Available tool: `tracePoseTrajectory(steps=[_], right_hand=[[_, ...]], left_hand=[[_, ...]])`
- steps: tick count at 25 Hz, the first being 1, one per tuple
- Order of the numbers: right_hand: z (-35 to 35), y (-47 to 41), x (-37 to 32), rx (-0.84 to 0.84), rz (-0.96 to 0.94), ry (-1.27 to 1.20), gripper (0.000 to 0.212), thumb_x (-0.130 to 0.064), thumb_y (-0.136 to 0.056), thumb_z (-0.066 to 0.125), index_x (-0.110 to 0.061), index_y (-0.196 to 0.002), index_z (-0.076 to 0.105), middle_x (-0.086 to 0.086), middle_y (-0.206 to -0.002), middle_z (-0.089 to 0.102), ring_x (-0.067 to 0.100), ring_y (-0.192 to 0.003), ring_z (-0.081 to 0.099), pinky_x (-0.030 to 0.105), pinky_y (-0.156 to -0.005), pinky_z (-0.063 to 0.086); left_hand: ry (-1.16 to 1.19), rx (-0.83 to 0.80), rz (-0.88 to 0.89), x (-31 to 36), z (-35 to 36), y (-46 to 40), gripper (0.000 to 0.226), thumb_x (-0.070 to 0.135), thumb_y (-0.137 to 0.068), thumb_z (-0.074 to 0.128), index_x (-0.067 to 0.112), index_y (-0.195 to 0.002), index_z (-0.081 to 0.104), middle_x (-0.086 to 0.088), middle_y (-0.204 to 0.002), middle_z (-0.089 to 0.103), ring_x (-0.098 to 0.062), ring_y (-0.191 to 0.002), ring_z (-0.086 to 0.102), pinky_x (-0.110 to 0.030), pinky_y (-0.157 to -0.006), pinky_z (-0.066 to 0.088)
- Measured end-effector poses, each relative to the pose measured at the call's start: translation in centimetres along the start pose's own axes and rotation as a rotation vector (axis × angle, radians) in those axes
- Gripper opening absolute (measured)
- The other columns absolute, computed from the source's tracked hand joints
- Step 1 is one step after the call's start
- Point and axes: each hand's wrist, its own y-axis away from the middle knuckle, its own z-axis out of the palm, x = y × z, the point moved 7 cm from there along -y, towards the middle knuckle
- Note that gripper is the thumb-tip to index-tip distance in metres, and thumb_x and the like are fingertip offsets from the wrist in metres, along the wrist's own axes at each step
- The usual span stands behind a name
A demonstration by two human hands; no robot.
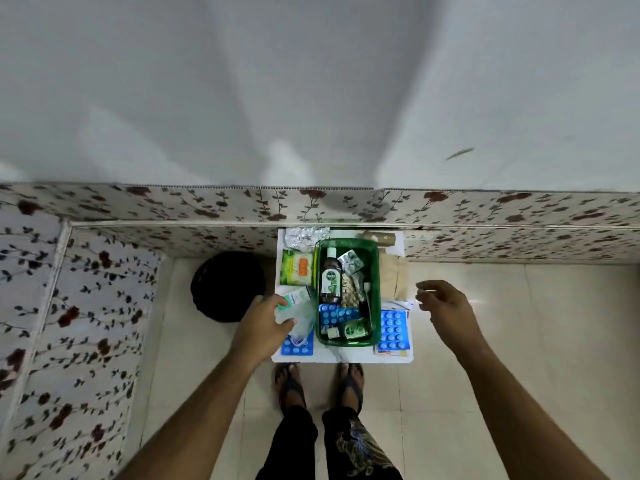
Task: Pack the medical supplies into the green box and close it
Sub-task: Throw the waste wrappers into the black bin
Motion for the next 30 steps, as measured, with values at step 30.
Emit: tracePoseTrajectory(steps=[30], right_hand=[[5.0, -10.0, 7.6, 0.135, 0.295, -0.230, 0.031, -0.015, -0.082, 0.072, -0.010, -0.112, 0.066, 0.011, -0.102, 0.073, 0.024, -0.084, 0.068, 0.027, -0.066, 0.049]], left_hand=[[0.705, 0.173, -0.333, -3.5, -0.6, -1.4, 0.025, 0.021, -0.083, 0.057, 0.006, -0.067, 0.045, -0.018, -0.068, 0.053, -0.024, -0.059, 0.048, -0.024, -0.043, 0.039]])
